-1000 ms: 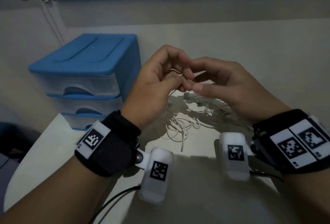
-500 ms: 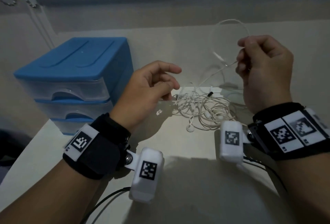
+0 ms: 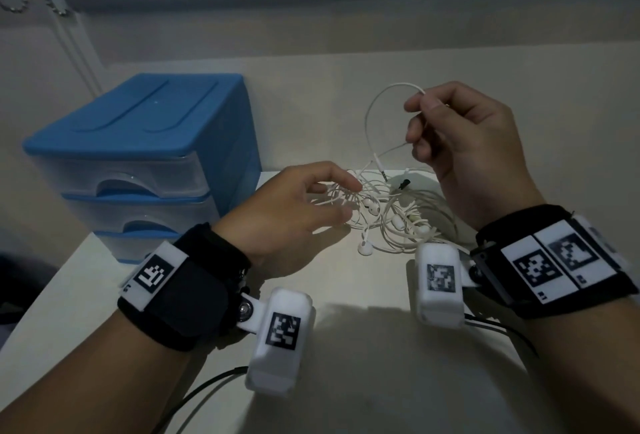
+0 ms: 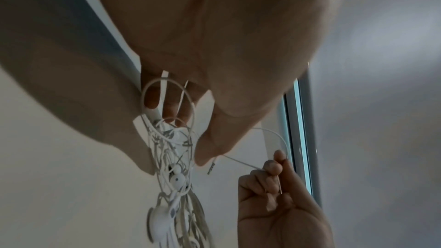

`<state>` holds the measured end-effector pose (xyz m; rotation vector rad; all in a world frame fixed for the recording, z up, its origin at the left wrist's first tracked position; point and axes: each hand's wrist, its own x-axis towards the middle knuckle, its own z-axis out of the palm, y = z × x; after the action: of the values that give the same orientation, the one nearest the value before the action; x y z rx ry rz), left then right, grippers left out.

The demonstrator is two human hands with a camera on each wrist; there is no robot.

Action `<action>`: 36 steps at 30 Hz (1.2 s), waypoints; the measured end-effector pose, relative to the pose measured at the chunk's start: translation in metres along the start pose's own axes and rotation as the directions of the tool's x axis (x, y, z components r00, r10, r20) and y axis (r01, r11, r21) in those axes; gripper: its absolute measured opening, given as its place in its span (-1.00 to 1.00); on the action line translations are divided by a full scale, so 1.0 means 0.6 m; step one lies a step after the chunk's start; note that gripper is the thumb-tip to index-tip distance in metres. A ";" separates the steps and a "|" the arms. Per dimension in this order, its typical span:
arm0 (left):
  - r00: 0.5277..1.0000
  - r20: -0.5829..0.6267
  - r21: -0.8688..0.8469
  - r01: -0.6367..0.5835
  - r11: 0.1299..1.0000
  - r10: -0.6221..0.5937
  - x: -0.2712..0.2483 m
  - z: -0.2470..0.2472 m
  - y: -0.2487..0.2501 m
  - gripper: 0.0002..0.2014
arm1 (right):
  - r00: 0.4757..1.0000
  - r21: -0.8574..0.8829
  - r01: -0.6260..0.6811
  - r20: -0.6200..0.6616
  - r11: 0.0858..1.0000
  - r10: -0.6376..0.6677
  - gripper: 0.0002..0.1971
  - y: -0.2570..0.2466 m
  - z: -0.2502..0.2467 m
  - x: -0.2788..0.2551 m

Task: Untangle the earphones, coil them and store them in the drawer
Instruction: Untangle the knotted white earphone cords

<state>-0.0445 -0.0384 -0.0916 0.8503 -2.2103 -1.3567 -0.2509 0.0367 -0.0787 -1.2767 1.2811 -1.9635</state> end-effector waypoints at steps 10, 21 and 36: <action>0.999 0.027 0.063 0.028 0.998 -0.029 0.005 -0.002 -0.011 -0.68 | 0.998 0.218 0.003 0.068 0.976 -0.019 -0.81 -0.014 0.005 -0.005; 0.844 -0.468 -0.191 -0.385 0.903 0.261 0.006 -0.005 0.015 -0.72 | 0.998 0.375 -0.031 0.063 0.927 0.007 -0.83 -0.017 -0.013 -0.004; 0.834 -0.463 -0.216 -0.433 0.875 0.299 0.005 -0.002 0.016 -0.87 | 0.974 -0.122 0.099 0.217 0.988 -0.071 -0.85 -0.007 0.008 -0.011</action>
<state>-0.0484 -0.0379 -0.0824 0.4964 -1.6590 -1.1597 -0.2435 0.0416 -0.0772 -1.5836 1.2854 -1.7655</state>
